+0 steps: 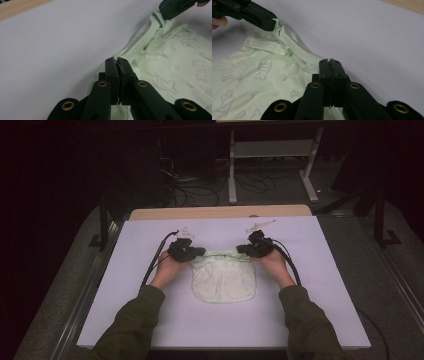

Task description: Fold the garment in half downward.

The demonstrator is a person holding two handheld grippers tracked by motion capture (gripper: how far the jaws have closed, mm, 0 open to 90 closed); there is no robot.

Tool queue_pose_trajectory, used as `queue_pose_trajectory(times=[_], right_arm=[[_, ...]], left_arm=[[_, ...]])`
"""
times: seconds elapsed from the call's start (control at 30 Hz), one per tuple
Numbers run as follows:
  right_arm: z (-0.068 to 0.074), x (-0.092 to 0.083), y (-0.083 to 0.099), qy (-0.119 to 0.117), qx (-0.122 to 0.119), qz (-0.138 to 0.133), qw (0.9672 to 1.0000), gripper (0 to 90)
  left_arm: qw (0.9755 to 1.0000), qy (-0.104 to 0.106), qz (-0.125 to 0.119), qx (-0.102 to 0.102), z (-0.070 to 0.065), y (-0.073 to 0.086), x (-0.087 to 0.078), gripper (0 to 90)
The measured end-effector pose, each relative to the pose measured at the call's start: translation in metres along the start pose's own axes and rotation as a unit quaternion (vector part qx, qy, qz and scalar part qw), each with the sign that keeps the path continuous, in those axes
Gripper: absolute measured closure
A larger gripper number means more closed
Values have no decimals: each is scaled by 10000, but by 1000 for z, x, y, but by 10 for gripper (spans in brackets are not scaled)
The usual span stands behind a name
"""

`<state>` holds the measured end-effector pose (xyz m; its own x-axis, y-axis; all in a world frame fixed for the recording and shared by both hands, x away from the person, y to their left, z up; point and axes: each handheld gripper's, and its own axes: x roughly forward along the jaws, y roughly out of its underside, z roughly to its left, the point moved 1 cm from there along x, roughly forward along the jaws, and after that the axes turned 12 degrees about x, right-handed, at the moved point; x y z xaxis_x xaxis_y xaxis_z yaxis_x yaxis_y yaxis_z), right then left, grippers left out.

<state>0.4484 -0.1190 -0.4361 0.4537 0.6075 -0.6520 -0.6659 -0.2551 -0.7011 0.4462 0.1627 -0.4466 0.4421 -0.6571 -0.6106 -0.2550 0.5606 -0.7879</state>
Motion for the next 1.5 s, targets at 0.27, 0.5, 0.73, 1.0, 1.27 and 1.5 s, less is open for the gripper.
queue_pose_trajectory(times=[0.27,0.5,0.73,1.0,1.27,1.5], right_arm=[[5,-5,5,-43,-37,6,10000,879],[7,-8,8,-53,-34,8,10000,878],[12,-14,14,-137,-24,-29,9999,878],[19,-21,20,-154,-84,-14,9998,878],[26,-26,25,-212,-142,0,9997,878],[33,-34,30,-277,-192,-13,9994,878]], left_arm=[[9999,55,-99,-24,-8,2,-5,884],[9999,87,-135,-46,-13,3,-9,883],[9998,99,-147,0,-20,6,-15,883],[9998,107,-92,109,-30,6,-20,883],[9997,120,-38,197,-36,4,-28,883],[9996,180,-68,215,-42,4,-34,883]])
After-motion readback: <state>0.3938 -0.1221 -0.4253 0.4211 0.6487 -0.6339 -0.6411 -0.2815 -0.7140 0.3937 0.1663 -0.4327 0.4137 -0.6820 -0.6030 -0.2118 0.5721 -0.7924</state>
